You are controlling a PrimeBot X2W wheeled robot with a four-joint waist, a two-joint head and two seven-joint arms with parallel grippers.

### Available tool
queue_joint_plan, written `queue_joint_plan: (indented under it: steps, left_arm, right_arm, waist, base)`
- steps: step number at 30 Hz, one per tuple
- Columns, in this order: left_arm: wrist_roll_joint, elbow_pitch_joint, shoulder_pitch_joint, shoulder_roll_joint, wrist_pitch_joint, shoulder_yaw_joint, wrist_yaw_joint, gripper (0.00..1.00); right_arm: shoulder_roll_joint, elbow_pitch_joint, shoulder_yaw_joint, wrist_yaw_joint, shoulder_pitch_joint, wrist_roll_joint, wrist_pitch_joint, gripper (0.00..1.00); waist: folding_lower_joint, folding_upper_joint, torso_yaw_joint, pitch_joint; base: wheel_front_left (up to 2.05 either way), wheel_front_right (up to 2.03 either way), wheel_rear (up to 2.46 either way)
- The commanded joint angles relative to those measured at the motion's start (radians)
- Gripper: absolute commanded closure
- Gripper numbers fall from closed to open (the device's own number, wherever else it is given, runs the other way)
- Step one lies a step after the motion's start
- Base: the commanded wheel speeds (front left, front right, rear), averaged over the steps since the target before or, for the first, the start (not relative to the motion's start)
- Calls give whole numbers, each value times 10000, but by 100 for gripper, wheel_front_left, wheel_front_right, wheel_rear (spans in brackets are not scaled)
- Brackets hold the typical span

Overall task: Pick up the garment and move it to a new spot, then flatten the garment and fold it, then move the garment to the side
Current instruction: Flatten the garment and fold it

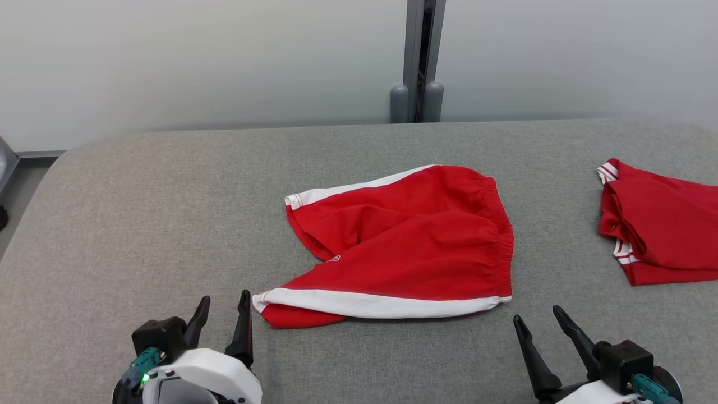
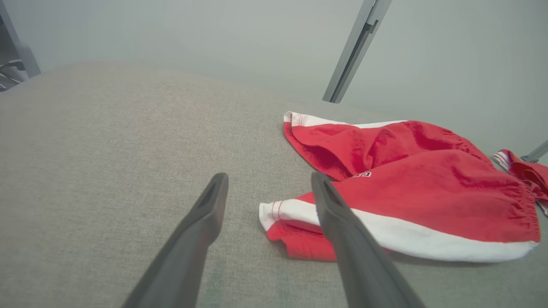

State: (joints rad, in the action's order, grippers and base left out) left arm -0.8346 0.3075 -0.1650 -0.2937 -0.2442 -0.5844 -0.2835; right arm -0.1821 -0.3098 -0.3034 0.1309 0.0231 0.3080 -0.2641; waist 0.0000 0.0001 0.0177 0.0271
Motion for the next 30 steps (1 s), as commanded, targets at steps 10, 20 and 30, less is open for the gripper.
queue_joint_plan:
  steps: [10,20,30]
  left_arm:
    - [1545,-2234,1727,573,-208,2090,32,0]
    - [3976,-2342,3325,1902,-199,4099,1465,0]
    - [5292,-1874,3587,2333,-201,4718,2226,0]
  right_arm:
    - [478,189,413,-1,-378,-22,-4,0]
    - [624,-190,443,-1,-799,50,-4,0]
    - [681,-412,427,-1,-649,31,-4,0]
  waist:
    - [0,-1,20,-640]
    - [0,-1,-9,-937]
    - [0,-1,-151,-986]
  base:
    - [0,0,0]
    - [0,0,0]
    - [0,0,0]
